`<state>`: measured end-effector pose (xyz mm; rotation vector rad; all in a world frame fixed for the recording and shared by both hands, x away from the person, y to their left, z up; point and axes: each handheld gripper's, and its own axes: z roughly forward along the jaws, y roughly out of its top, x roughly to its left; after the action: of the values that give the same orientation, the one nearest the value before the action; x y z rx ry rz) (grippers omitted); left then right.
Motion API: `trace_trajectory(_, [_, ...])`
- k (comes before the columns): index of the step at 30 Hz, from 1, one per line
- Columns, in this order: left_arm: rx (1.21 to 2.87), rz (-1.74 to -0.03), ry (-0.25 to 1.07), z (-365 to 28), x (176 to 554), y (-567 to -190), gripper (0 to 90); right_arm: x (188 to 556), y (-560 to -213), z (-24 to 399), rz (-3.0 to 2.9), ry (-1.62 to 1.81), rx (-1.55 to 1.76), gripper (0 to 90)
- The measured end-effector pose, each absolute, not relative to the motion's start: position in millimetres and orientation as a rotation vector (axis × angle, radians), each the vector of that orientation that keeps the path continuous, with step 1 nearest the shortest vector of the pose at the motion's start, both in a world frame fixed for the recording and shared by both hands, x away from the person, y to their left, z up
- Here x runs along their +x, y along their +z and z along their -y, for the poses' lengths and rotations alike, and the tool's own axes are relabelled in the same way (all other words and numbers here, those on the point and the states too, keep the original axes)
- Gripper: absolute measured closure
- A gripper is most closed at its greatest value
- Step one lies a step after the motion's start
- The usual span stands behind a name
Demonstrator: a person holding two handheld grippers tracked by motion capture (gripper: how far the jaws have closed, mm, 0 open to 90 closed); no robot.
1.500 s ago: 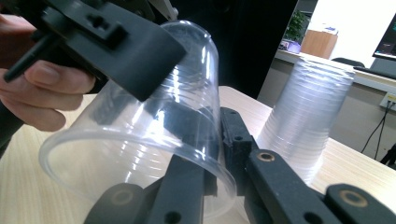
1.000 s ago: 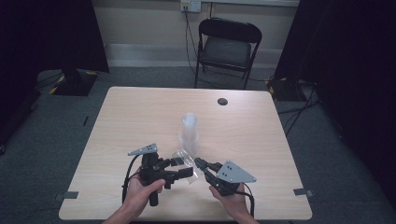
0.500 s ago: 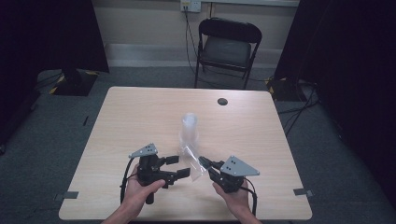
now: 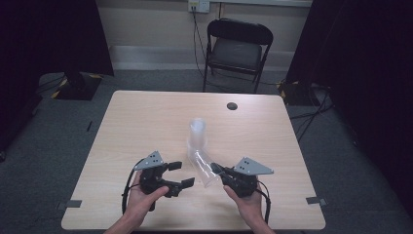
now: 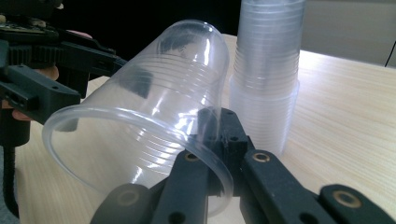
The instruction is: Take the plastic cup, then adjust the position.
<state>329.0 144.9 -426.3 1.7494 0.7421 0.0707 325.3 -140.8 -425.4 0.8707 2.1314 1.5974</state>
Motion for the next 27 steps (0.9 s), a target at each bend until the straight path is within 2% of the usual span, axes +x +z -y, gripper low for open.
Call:
trace_trajectory(9, [1.779,-0.761,0.166,-148,331,-429,17.6,330,-426,145,-2.218,1.574,0.926,90.0])
trace_trajectory(15, [1.797,-0.766,0.131,-150,333,-430,15.7,332,-425,151,-2.232,1.567,0.951,90.0])
trace_trajectory(27, [1.893,-0.652,0.203,-144,328,-428,18.8,338,-424,153,-2.419,1.478,0.963,90.0])
